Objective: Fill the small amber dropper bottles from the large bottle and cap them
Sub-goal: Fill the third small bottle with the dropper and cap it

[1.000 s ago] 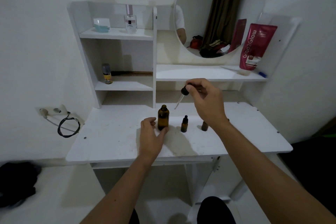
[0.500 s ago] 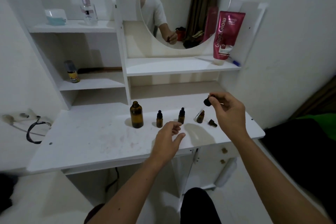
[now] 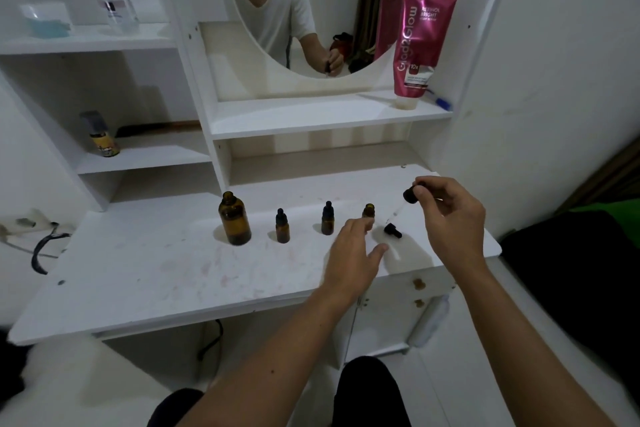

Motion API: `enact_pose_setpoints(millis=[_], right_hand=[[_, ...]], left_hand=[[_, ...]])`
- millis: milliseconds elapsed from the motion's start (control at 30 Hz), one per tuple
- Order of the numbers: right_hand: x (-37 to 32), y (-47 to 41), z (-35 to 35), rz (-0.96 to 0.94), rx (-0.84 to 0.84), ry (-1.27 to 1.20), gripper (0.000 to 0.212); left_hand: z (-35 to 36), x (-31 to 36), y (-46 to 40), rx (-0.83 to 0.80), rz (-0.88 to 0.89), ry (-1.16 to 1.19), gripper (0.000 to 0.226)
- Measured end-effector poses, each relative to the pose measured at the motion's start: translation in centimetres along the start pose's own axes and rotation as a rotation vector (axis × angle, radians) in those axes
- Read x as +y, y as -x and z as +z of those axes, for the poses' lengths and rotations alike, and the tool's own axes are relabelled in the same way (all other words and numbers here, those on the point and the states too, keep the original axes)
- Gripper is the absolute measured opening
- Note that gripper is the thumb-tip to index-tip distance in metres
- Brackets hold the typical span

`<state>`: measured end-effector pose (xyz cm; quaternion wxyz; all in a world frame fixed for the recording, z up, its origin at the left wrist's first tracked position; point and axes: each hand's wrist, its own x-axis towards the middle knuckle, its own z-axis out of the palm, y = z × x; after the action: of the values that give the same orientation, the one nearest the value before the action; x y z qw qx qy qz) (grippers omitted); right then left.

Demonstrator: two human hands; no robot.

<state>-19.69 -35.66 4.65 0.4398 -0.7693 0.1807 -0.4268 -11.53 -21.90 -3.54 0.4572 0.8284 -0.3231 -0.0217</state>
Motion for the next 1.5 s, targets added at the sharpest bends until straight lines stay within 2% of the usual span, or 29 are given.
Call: enact_pose_setpoints(millis=[167,367,500,633,733,1100,1500], right_hand=[[0.6,-0.4,0.3,0.002,0.008,-0.046,0.013],[-0.4,-1.4,1.5,0.013,0.019,-0.143,0.012],[-0.8,-1.8,2.4,0.007,-0.003,-0.158,0.013],[-1.1,-2.0,2.9,-0.045,-0.031,-0.103,0.013],[-1.0,-2.2,3.1,-0.102,-0.055,-0.039,0.013],[-1.0,-2.0,2.6,-0.133,-0.026,-0.050,0.014],[-0.6,-2.1,2.8,-0.284,-0.086,0.101,0.012]], left_hand=[[0.5,0.0,-0.7,0.108,-0.085,0.053,0.031],[0.9,0.2,-1.9,0.147,-0.146,0.098,0.056],[1.4,0.2,-2.9,0.143,-0.147,0.075,0.053],[1.6,0.0,-3.3,0.176,-0.147,0.063,0.031],[1.5,0.1,-3.2,0.186,-0.139,0.054,0.023],[1.6,0.0,-3.2,0.186,-0.143,0.030,0.026],[2.0,-0.4,-3.2,0.192,-0.121,0.008,0.024]])
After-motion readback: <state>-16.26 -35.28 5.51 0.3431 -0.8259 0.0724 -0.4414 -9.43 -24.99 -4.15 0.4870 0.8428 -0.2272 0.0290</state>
